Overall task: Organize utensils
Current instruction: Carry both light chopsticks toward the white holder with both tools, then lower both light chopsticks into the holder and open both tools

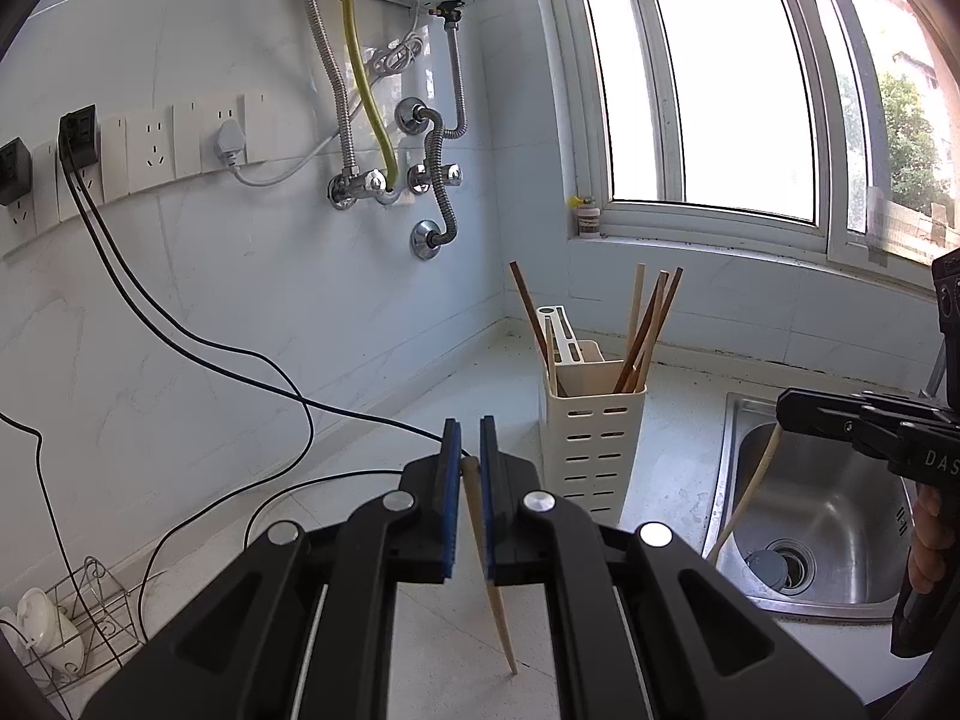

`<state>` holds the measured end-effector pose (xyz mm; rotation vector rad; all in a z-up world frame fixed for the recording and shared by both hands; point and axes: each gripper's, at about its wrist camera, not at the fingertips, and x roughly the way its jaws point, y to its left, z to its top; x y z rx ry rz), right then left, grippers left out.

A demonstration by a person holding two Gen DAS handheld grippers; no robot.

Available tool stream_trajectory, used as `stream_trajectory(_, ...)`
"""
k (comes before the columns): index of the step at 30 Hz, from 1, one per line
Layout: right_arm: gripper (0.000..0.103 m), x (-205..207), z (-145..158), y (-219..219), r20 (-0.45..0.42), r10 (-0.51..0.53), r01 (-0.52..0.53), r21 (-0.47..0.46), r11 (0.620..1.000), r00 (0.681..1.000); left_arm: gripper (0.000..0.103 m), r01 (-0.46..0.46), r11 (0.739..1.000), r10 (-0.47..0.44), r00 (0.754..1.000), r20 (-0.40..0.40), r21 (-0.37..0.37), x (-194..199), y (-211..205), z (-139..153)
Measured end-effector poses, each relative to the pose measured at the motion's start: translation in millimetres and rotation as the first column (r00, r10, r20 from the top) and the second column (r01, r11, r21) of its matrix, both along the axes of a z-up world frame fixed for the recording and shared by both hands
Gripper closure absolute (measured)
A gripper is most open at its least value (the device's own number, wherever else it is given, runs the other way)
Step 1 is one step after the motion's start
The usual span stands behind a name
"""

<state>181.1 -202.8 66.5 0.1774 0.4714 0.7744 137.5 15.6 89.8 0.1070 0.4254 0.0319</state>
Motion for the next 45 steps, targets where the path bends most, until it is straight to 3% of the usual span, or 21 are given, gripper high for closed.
stream_trajectory(13, 0.099, 0.0, 2.6, 0.3, 0.008, -0.015, 0.015, 0.001, 1.0, 1.0, 0.097, 0.007, 1.0, -0.007, 1.0, 0.015, 0.008, -2.5, -2.1, -0.1)
stream_trajectory(20, 0.099, 1.9, 20.1, 0.4, 0.063, -0.024, 0.024, -0.005, 1.0, 0.998, 0.098, 0.044, 0.998, -0.042, 0.997, 0.063, -0.033, -5.1, -1.0, 21.7)
stream_trajectory(24, 0.099, 7.6, 41.6, -1.6, 0.109, -0.017, 0.015, 0.019, 1.0, 0.994, 0.098, 0.067, 0.995, -0.061, 0.993, 0.097, -0.069, -1.4, 1.1, 39.7)
stream_trajectory(29, 0.099, 13.5, 87.9, -2.0, 0.228, -0.022, 0.014, 0.038, 0.999, 0.974, 0.098, 0.134, 0.979, -0.105, 0.977, 0.183, -0.153, 7.2, 5.9, 73.3)
stream_trajectory(37, 0.099, 24.7, 148.3, 6.0, 0.383, -0.06, 0.044, 0.05, 0.998, 0.922, 0.098, 0.205, 0.966, -0.144, 0.934, 0.325, -0.159, 25.7, -2.1, 122.3)
stream_trajectory(45, 0.099, 55.8, 169.5, 19.6, 0.413, -0.103, 0.087, 0.057, 0.995, 0.905, 0.098, 0.227, 0.964, -0.157, 0.908, 0.389, -0.139, 60.0, -13.6, 140.5)
